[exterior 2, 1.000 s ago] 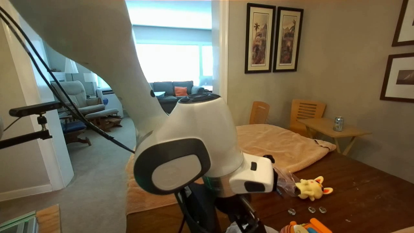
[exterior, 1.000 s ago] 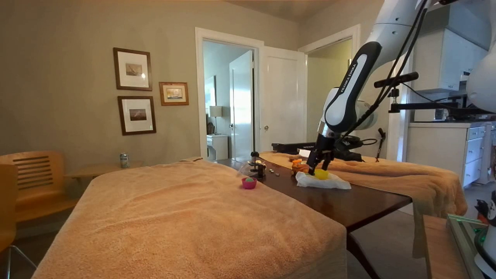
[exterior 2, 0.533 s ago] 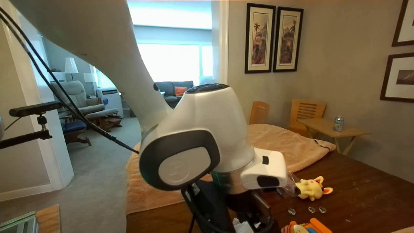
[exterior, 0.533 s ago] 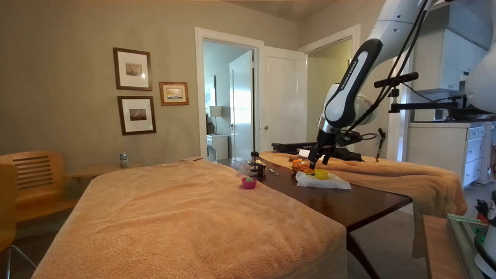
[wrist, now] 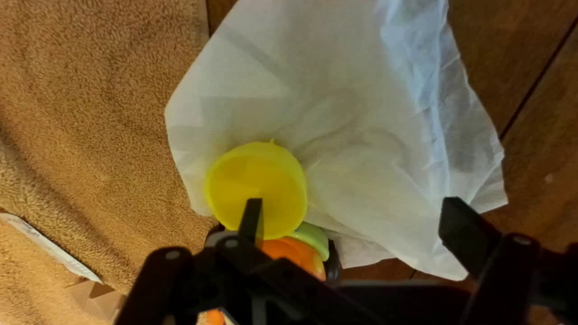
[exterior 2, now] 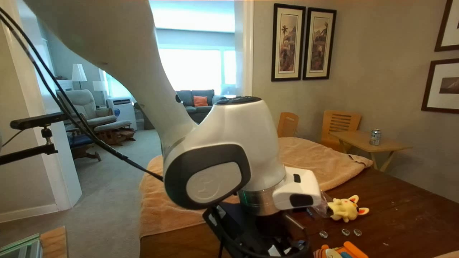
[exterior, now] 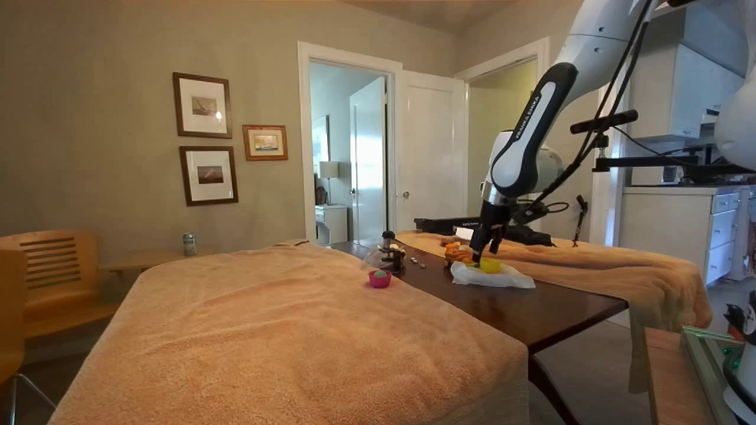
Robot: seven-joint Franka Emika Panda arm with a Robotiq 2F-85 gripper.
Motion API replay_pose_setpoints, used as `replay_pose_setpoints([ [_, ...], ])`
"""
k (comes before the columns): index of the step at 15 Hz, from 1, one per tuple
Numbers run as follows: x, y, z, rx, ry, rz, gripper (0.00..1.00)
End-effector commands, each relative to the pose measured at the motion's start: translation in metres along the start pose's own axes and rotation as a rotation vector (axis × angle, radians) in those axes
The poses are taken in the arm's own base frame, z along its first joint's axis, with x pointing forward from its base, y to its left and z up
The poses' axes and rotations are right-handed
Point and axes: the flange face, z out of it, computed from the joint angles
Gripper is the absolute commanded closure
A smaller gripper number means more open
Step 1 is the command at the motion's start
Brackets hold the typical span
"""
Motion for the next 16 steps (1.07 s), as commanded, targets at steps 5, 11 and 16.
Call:
replay_pose_setpoints([
  [5, 0.0105, 0.0024, 0.013, -0.045, -0.016, -0.051, 0.0],
  [11, 0.0064, -0.0029, 0.0114, -0.044, -0.019, -0.039, 0.25],
  [16, 0.006, -0.0039, 0.0126, -0.051, -0.024, -0.04, 0.31],
])
